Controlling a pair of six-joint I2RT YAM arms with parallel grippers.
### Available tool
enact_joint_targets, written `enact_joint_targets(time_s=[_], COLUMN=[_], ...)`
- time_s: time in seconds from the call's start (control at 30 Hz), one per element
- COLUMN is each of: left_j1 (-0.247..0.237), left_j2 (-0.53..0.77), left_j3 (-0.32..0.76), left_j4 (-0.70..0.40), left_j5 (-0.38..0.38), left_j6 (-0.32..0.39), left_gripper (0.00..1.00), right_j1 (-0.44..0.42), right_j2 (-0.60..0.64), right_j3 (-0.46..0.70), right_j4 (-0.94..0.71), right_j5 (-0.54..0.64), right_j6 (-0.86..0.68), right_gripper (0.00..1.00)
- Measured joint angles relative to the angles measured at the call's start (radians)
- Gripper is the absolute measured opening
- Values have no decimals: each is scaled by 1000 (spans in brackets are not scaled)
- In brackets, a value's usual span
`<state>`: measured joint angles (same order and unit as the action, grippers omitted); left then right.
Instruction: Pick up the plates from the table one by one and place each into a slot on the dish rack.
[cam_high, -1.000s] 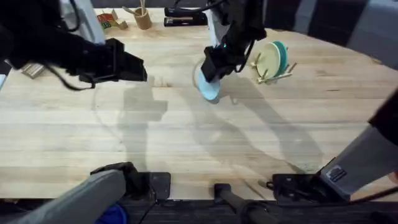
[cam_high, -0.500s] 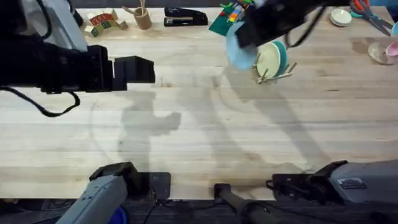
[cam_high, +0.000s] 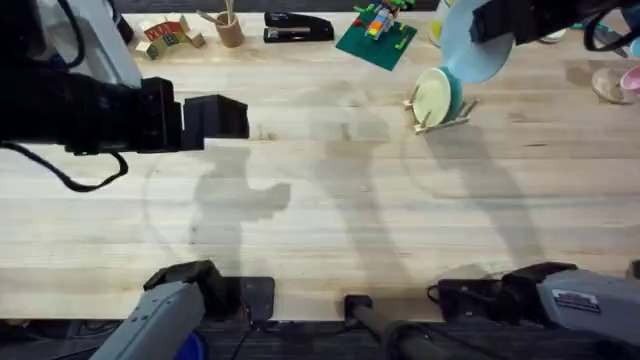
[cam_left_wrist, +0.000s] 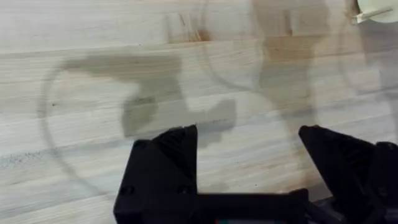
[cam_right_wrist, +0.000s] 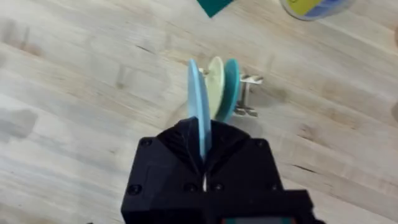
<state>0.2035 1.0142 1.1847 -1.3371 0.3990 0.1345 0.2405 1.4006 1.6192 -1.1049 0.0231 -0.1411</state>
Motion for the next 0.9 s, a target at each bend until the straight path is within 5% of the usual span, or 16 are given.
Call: enact_joint_targets(time_s=[0.5,0.9], left_j1=[0,0], left_j2=[0,0], left_j3=[0,0], left_j4=[-6,-6], left_j5=[0,0], left_j6=[0,0], left_gripper=[995,993], right_j1=[-33,-114], right_j2=[-35,-35], right_j3=[0,0], right_j4=[-34,-34], right_j5=[166,191], right_j6=[-44,-50], right_gripper=[30,30])
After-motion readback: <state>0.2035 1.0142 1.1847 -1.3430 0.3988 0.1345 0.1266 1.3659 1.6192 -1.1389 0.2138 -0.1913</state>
